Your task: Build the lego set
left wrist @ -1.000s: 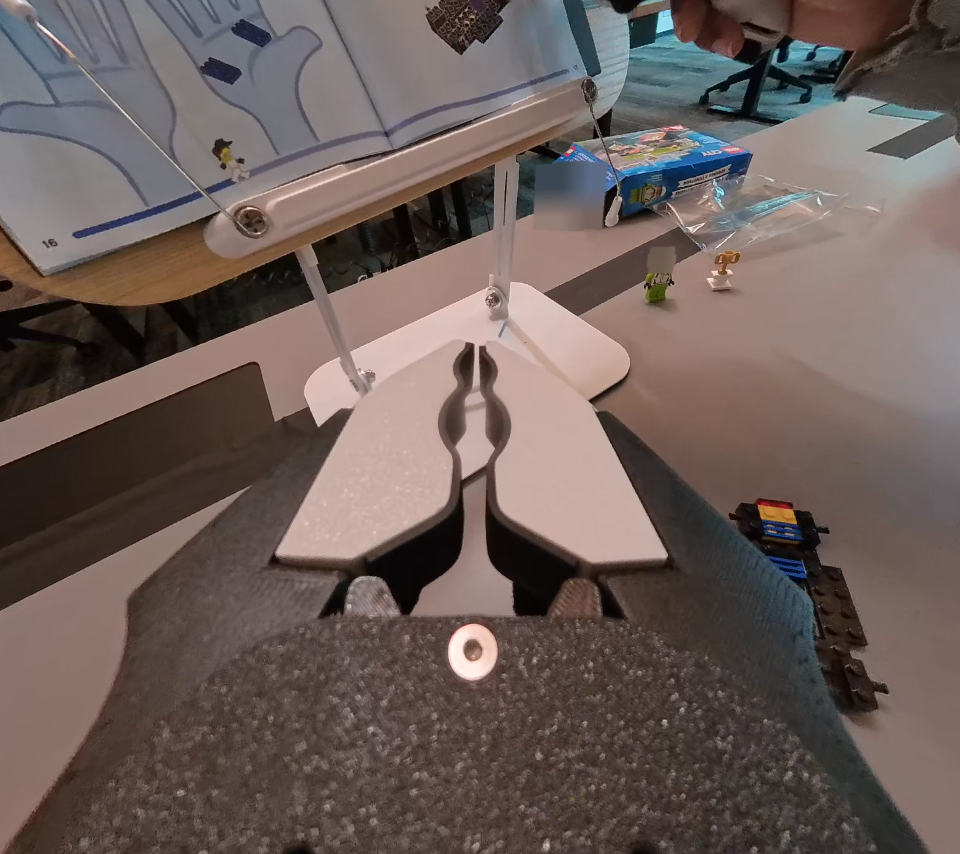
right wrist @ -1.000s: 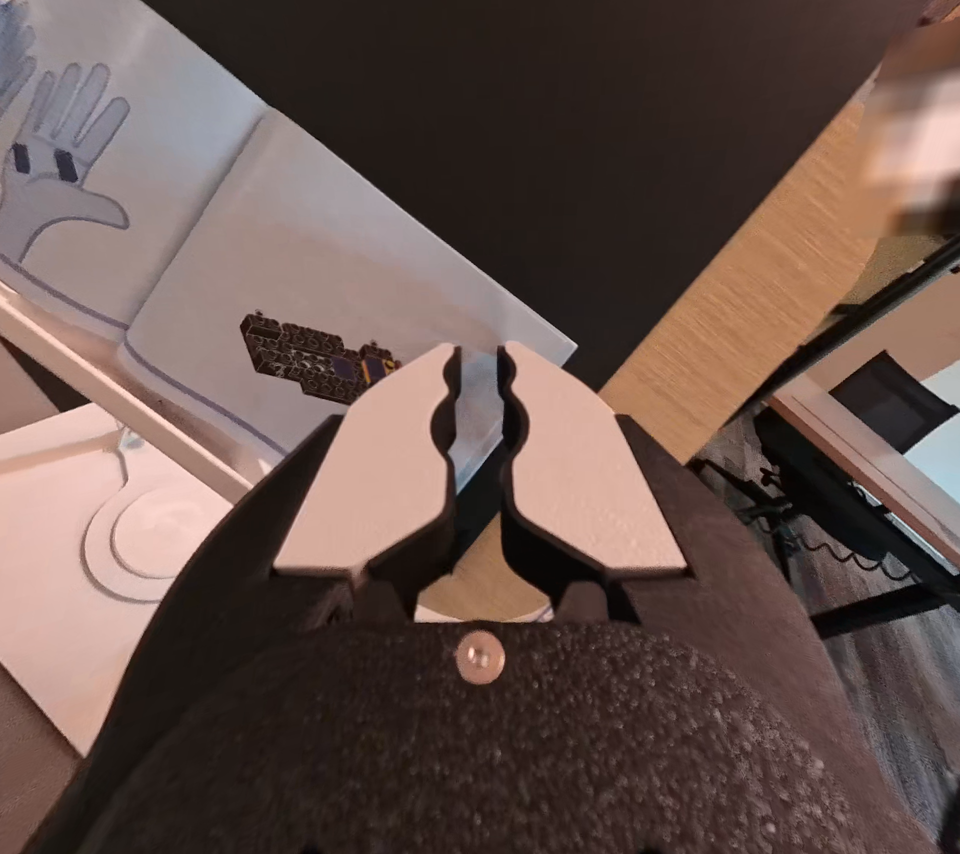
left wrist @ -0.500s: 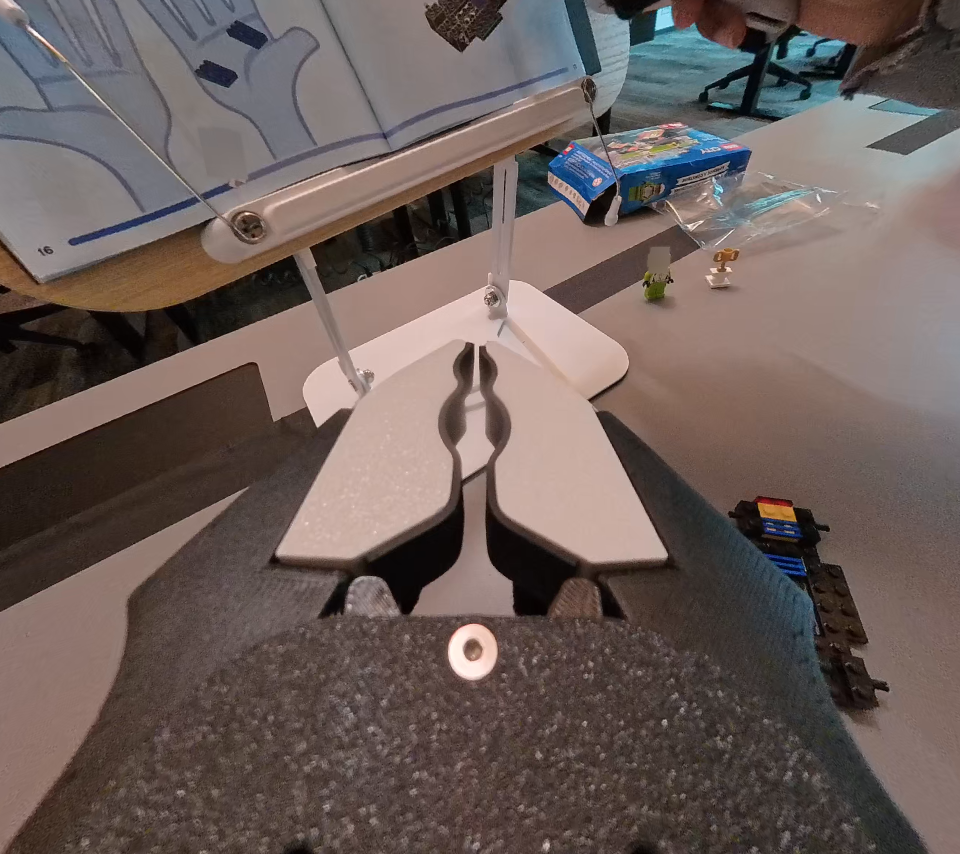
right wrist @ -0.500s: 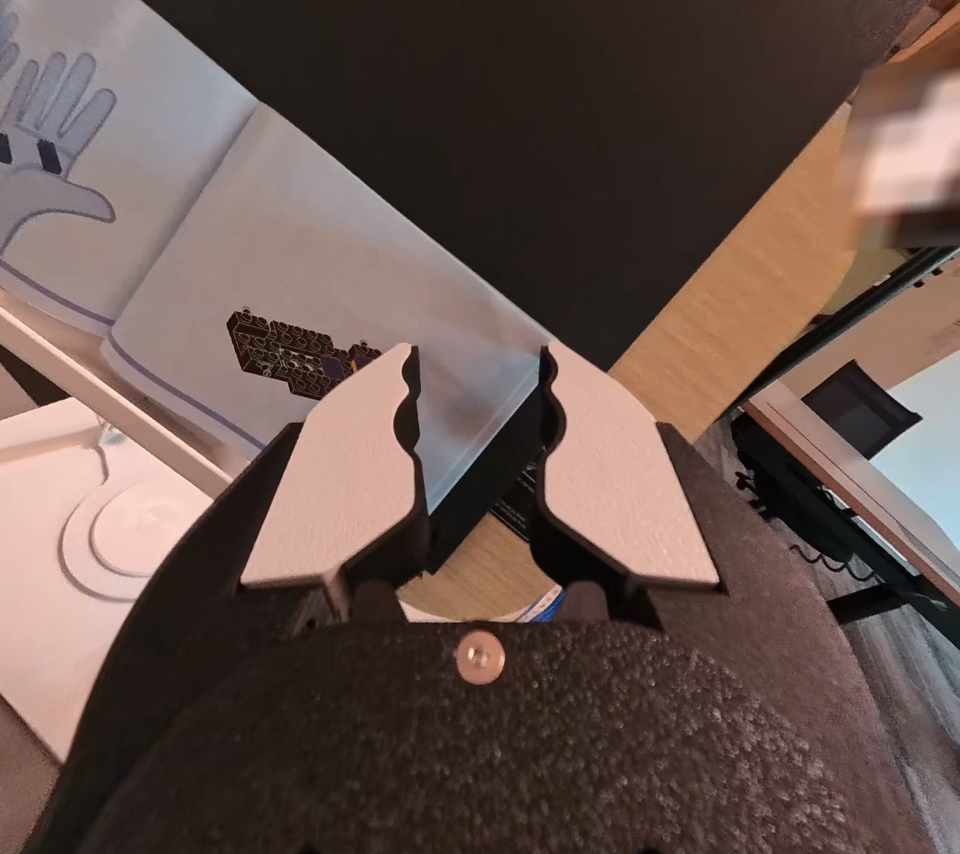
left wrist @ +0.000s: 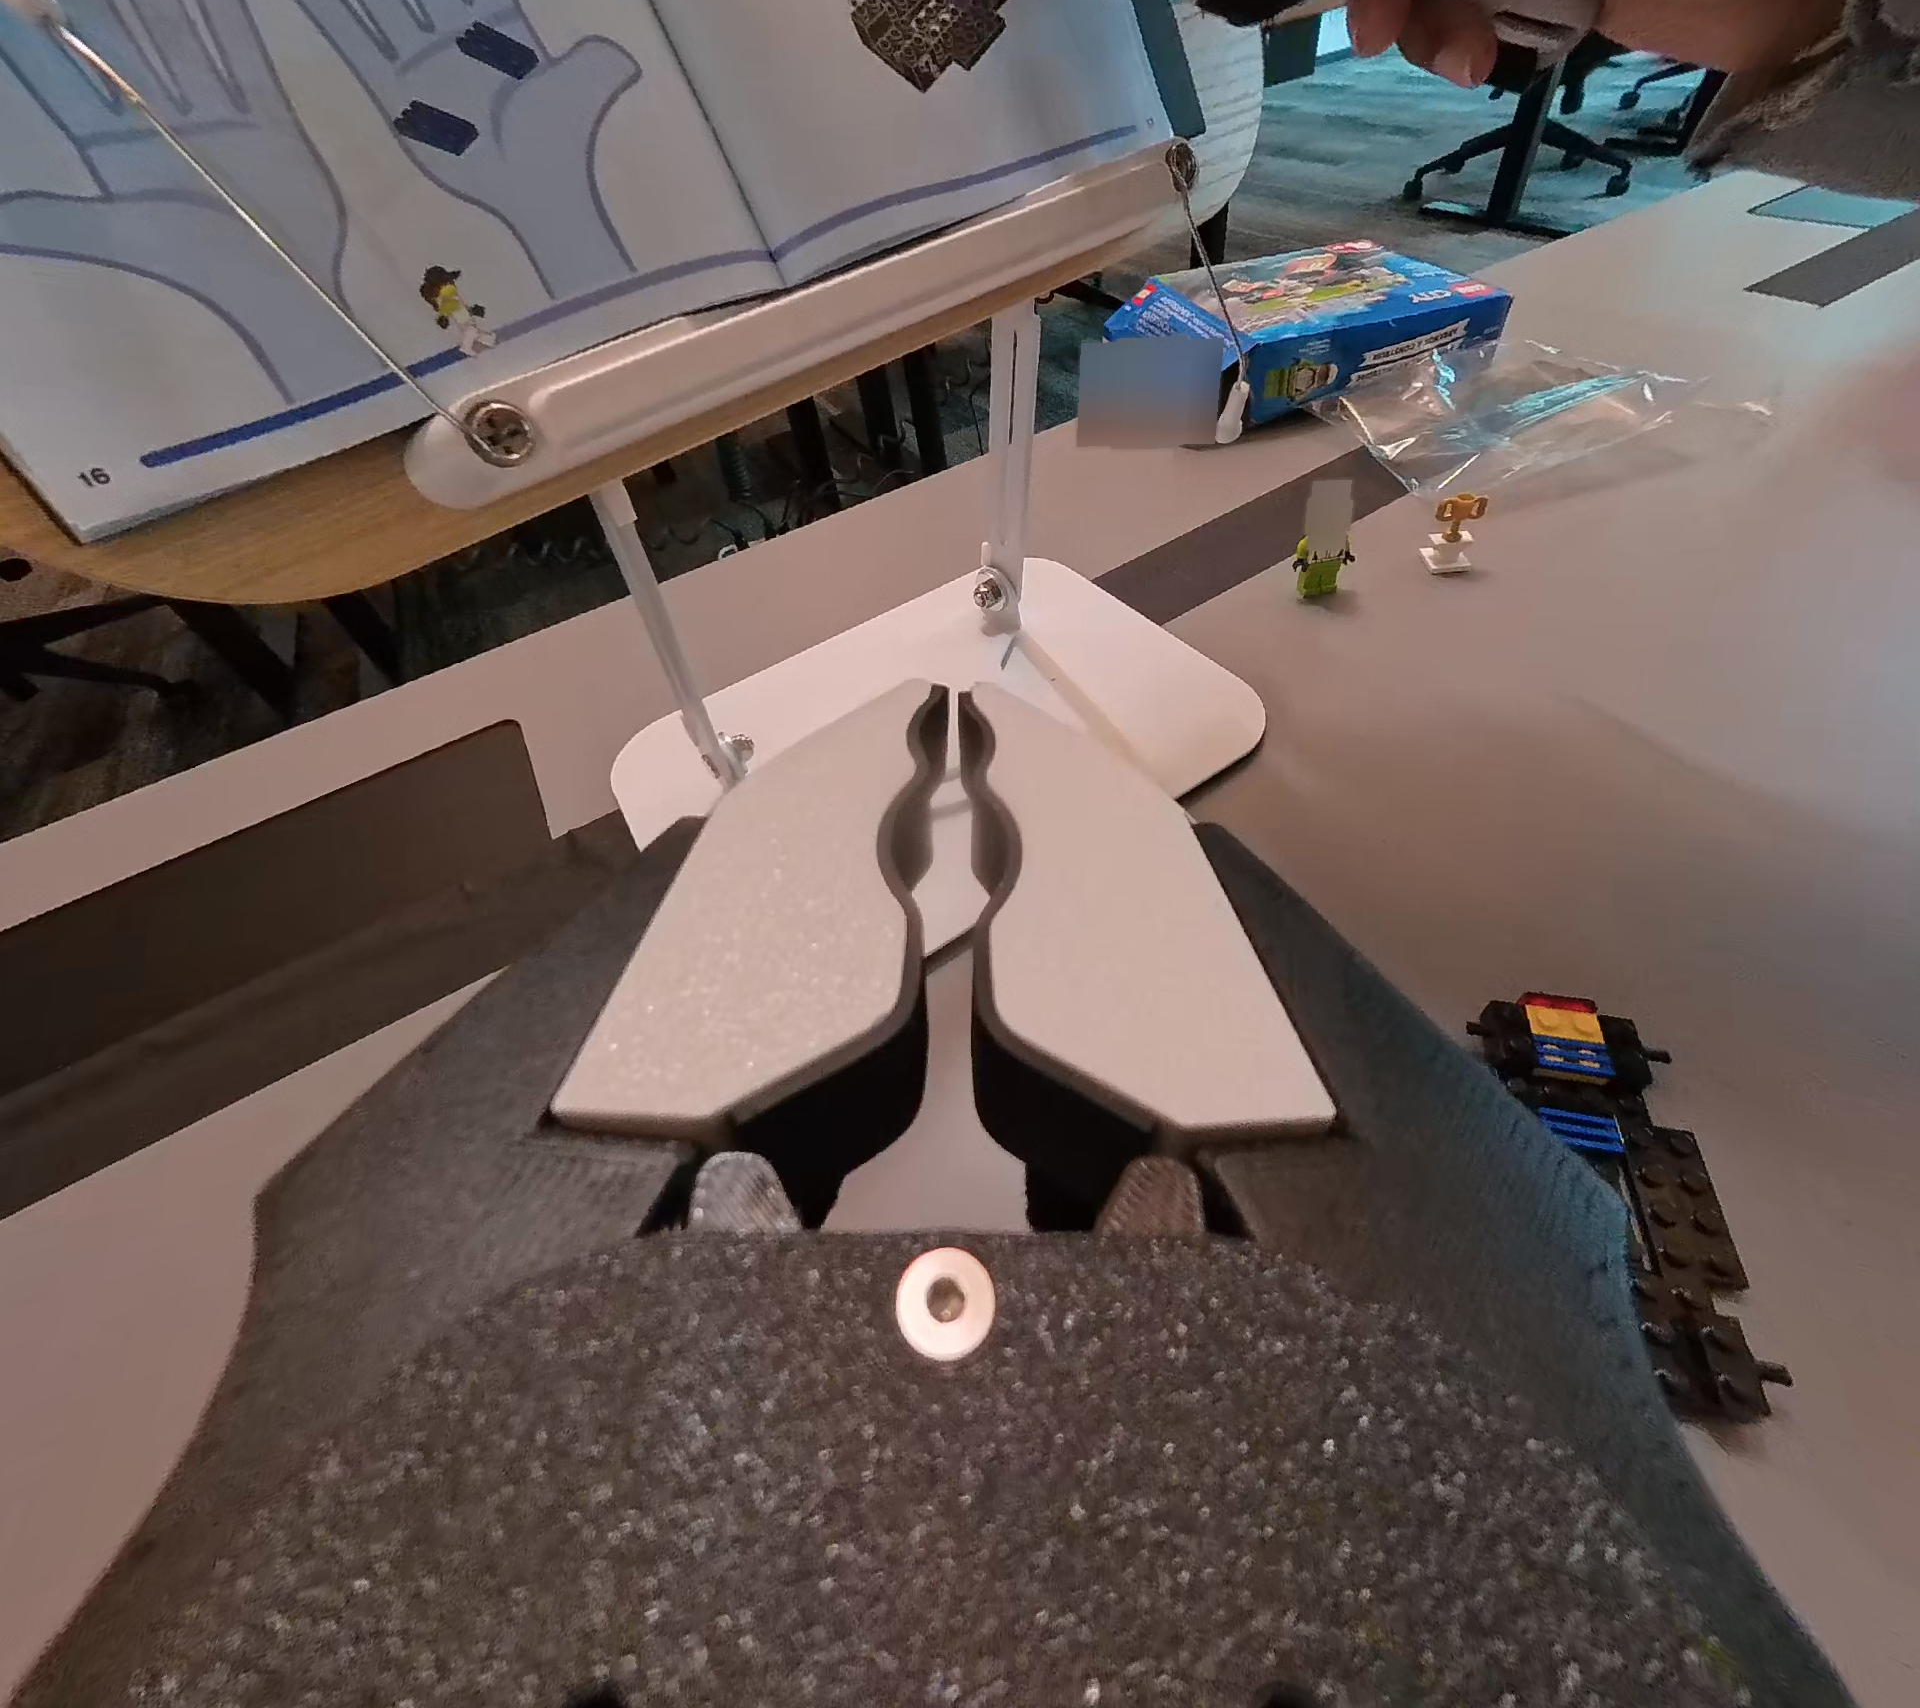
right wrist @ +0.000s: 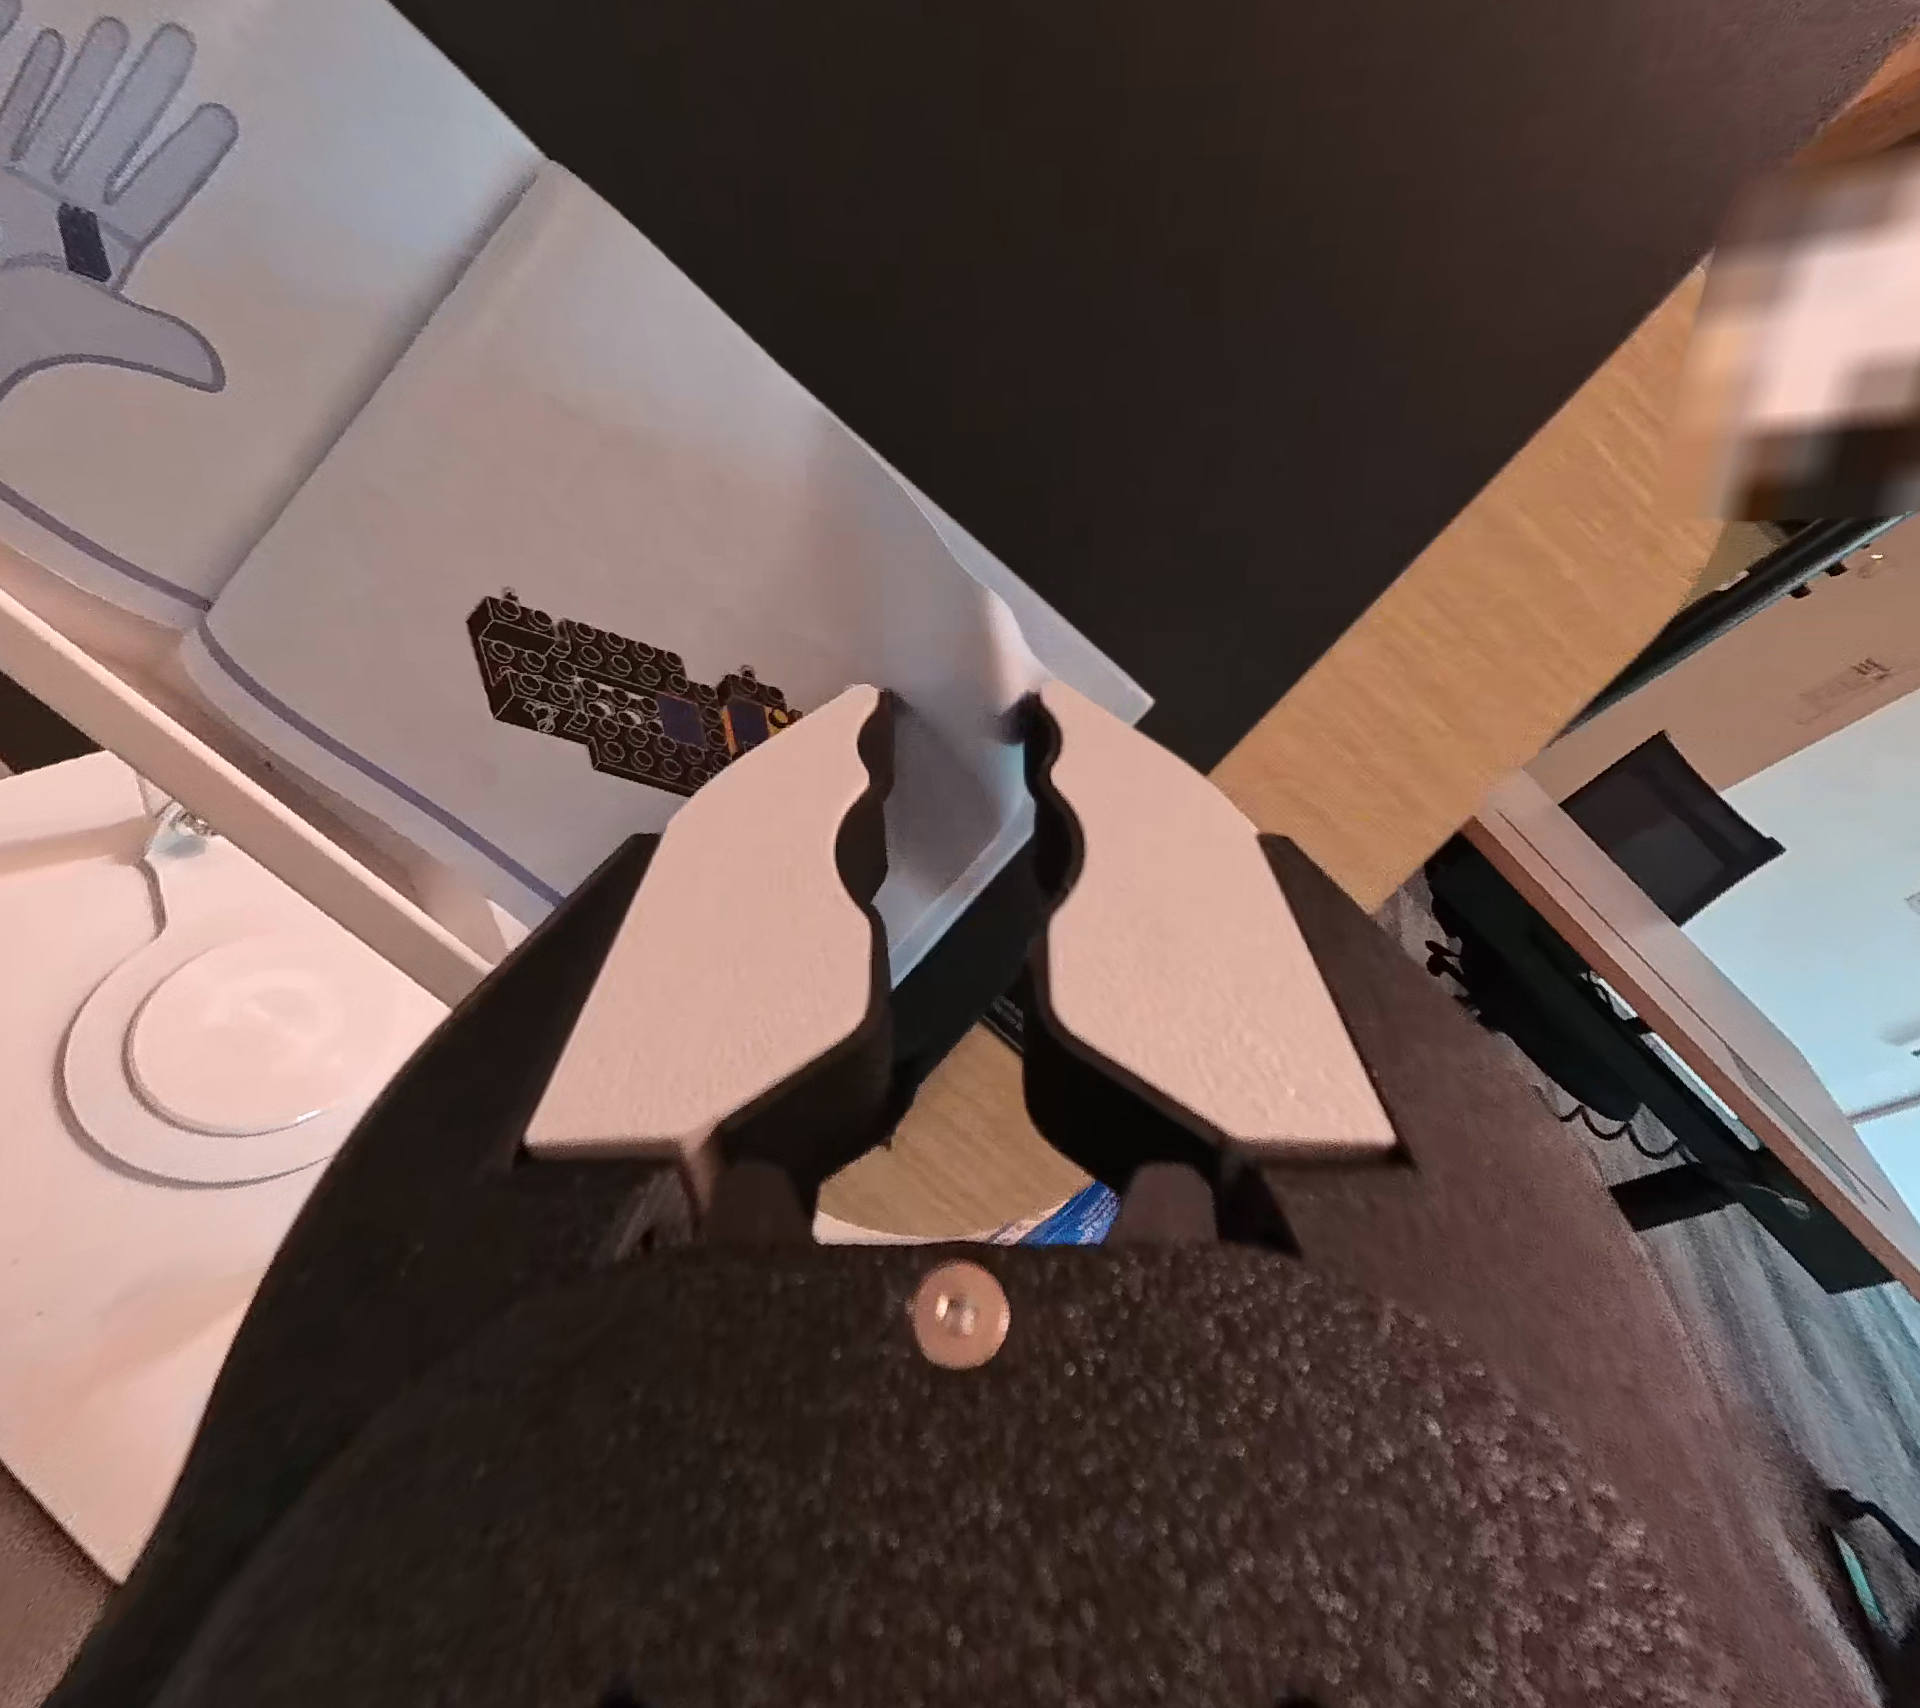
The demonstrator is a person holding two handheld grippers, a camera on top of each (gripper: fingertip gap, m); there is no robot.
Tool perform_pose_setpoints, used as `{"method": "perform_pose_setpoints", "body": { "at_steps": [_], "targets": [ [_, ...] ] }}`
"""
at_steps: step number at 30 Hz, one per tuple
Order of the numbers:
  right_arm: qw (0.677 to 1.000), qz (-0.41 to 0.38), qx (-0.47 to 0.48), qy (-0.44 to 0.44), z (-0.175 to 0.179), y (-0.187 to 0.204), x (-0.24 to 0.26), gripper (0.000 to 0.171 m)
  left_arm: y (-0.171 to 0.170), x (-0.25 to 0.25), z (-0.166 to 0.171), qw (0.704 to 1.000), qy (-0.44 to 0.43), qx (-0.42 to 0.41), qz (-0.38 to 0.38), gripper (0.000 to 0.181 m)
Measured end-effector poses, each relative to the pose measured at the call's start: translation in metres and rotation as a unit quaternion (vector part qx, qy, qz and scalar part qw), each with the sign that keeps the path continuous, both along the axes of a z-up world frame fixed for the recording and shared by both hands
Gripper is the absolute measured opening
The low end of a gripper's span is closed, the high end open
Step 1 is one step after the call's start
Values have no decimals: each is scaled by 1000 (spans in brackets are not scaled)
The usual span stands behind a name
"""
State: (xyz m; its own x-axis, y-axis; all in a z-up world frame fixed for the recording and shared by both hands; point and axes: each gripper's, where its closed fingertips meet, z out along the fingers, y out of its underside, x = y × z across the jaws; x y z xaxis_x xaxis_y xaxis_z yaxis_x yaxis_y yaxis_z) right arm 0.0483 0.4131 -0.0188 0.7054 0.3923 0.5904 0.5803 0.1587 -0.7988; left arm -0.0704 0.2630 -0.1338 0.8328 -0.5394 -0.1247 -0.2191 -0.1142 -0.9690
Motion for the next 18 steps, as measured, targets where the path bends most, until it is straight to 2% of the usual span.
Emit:
{"method": "perform_pose_setpoints", "body": {
  "at_steps": [5,12,18],
  "targets": [
    [999,-8,28,-17,0,-4,0,21,1,-1,0,1000,-1,-1,1,2],
    [987,-33,141,-67,0,-21,-1,11,-1,0,1,1000,-2,0,-1,2],
    [979,1,187,-77,-2,-45,-10,7,-3,7,13,1000,-8,4,-10,3]
  ]
}}
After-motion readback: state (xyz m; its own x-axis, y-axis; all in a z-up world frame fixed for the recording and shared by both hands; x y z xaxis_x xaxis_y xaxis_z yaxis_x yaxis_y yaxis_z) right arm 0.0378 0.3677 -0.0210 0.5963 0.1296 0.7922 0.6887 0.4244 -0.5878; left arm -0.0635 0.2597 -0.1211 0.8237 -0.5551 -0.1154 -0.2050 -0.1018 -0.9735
